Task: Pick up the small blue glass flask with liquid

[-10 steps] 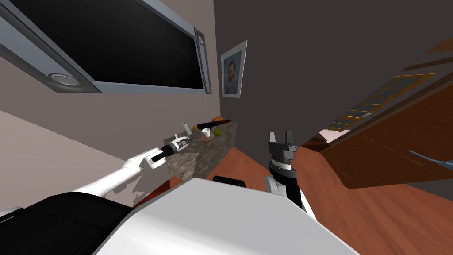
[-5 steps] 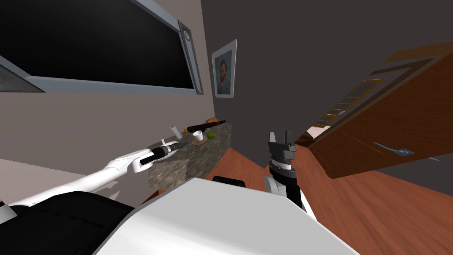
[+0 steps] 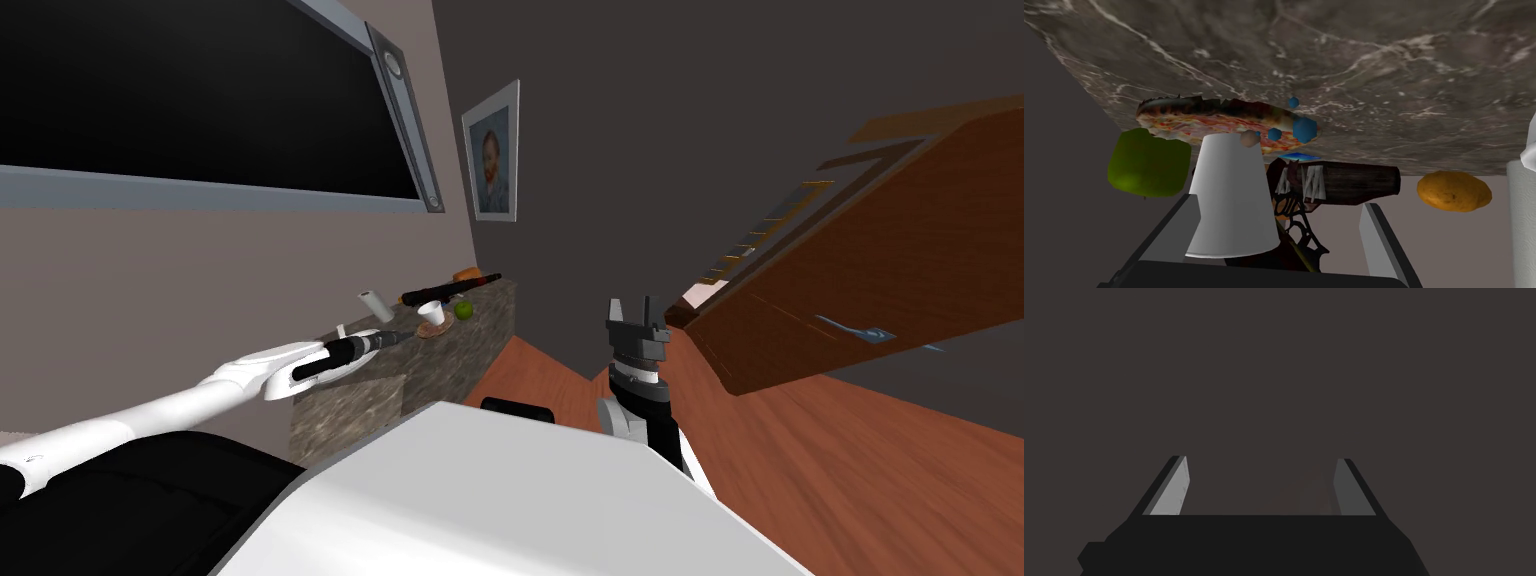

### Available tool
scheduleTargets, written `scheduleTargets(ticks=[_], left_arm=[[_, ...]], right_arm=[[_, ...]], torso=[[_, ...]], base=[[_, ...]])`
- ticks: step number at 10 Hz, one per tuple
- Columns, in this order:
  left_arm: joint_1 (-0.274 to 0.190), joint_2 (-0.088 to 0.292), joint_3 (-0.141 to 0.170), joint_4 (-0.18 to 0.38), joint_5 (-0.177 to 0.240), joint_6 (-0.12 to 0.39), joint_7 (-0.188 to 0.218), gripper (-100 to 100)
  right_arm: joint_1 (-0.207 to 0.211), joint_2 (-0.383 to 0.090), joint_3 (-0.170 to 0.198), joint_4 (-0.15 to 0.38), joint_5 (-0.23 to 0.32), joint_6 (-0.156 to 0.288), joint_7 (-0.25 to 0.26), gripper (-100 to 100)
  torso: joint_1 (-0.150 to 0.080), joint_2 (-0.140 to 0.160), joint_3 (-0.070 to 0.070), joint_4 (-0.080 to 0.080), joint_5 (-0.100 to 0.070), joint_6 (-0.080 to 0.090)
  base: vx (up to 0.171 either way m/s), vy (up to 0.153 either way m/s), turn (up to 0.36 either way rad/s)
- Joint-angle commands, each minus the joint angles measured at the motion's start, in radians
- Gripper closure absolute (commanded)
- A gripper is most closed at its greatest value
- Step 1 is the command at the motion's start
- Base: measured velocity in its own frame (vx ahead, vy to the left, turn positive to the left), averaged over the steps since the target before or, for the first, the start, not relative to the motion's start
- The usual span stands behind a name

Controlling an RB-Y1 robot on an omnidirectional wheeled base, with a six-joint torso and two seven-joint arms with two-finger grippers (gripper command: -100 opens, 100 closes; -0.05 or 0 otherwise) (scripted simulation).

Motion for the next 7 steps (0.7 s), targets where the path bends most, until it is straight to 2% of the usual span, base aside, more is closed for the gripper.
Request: scheduleTargets(ticks=[1,5,6,7], left_arm=[[0.015,0.020,-0.017,0.030,-0.013,-0.020,-0.008,-100],[0.052,0.066,-0.087,0.108,-0.061,-0.066,-0.030,-100],[0.043,0.066,-0.080,0.092,-0.053,-0.053,-0.019,-100],[0.044,0.068,-0.081,0.093,-0.054,-0.055,-0.020,0]], right_arm=[[0.000,0.000,0.000,0.000,0.000,0.000,0.000,0],[0.000,0.000,0.000,0.000,0.000,0.000,0.000,0],[0.000,0.000,0.000,0.000,0.000,0.000,0.000,0],[0.000,0.000,0.000,0.000,0.000,0.000,0.000,0]], torso=[[0.000,0.000,0.000,0.000,0.000,0.000],[-0.001,-0.001,0.000,0.000,0.000,0.000],[-0.001,-0.002,-0.001,0.000,-0.001,0.000],[0.001,0.001,0.001,0.000,0.000,0.000]], base=[[0.067,-0.062,-0.041],[0.107,-0.080,-0.065],[0.062,-0.038,0.000],[0.011,-0.008,0.001]])
